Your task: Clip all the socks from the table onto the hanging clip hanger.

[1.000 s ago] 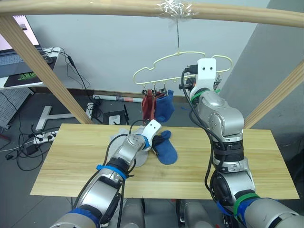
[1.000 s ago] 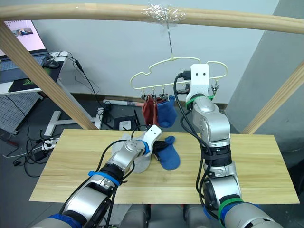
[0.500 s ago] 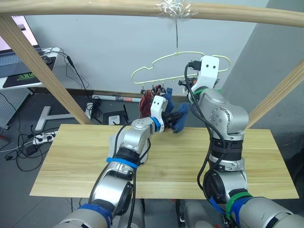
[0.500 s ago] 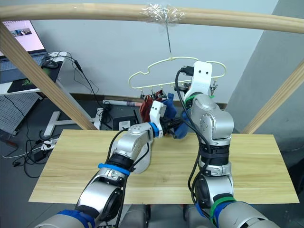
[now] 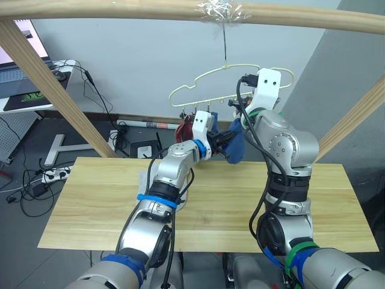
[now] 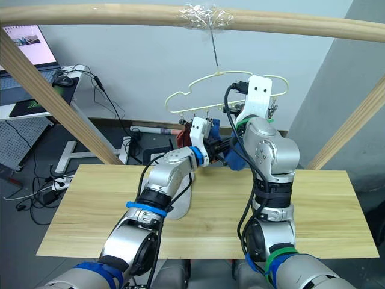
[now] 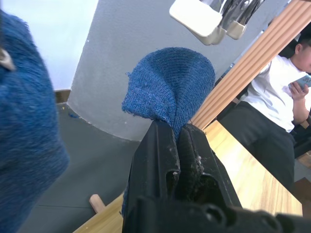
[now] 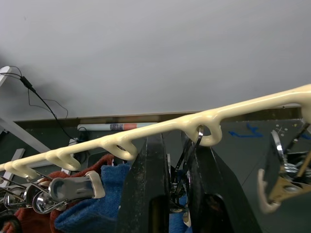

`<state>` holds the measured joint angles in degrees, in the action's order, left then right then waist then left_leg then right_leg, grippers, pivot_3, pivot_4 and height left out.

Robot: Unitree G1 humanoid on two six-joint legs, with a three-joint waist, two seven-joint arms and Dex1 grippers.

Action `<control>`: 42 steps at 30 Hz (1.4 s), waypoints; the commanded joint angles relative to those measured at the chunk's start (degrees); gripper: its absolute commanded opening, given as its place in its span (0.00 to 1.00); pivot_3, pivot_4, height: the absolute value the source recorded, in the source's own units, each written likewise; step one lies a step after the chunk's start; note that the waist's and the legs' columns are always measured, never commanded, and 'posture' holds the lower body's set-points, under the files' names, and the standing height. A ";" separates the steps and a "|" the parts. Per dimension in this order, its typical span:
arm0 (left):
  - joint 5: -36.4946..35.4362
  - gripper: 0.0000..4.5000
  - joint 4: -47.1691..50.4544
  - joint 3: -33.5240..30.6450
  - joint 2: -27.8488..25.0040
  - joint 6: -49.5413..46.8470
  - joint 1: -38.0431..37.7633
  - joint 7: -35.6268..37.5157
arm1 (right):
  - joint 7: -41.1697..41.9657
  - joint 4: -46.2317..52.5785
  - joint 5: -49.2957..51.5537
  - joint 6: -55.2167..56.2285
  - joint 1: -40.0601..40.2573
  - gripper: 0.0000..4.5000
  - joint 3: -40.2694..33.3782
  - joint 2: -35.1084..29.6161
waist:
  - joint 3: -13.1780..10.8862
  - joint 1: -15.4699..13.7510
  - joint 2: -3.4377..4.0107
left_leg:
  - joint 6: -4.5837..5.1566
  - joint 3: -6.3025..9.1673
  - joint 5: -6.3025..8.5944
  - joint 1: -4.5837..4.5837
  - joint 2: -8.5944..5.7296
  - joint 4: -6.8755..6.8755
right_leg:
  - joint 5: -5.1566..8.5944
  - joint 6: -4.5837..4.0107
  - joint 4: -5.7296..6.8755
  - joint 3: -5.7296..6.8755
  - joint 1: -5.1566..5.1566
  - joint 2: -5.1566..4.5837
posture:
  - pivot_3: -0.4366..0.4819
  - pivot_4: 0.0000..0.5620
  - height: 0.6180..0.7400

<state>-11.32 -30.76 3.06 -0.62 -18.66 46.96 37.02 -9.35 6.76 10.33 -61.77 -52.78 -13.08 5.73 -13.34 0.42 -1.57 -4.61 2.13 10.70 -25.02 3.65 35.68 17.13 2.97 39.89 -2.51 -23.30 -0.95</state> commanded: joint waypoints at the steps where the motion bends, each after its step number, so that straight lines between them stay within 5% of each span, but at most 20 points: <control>1: -1.04 0.00 3.19 -0.12 -0.22 -0.10 0.36 0.58 | 0.37 3.60 0.85 1.94 -1.64 0.03 0.87 -0.26 | 0.00 0.00 0.00 | 0.00 0.00 0.00 0.00 0.00 0.00 | 0.00 0.00 0.00 0.00 0.00 0.00 | 0.54 0.33 1.00; 38: -4.83 0.00 6.13 -1.54 0.10 -3.57 2.81 -0.31 | 0.26 2.95 1.11 2.10 -1.07 0.03 0.60 0.00 | 0.00 0.01 0.00 | 0.00 0.00 0.00 0.00 0.00 -0.03 | 0.00 0.00 -0.04 0.00 0.00 0.00 | 0.54 0.33 1.00; 39: -4.79 0.00 6.17 -1.48 0.06 -3.59 2.75 -0.28 | 0.24 3.01 1.16 1.97 -1.06 0.19 0.51 0.06 | 0.00 0.00 0.00 | 0.00 0.00 0.00 0.00 0.00 -0.03 | 0.00 0.00 -0.04 0.00 0.00 0.00 | 0.54 0.33 1.00; 42: -5.00 0.00 6.46 -1.43 -0.01 -3.98 2.72 -0.08 | 0.41 3.17 1.08 1.62 -1.02 0.43 0.73 -0.11 | 0.00 0.00 0.00 | 0.00 0.00 0.00 0.00 0.00 -0.04 | 0.00 0.00 -0.04 0.00 0.00 0.00 | 0.54 0.33 1.00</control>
<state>-15.45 -27.13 1.58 -0.90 -22.51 48.73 36.72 -9.10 6.76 10.34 -60.94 -52.76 -12.79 5.54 -13.34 0.42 -1.57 -4.61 2.13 10.70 -25.02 3.65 35.64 17.13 2.97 39.85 -2.51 -23.30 -0.95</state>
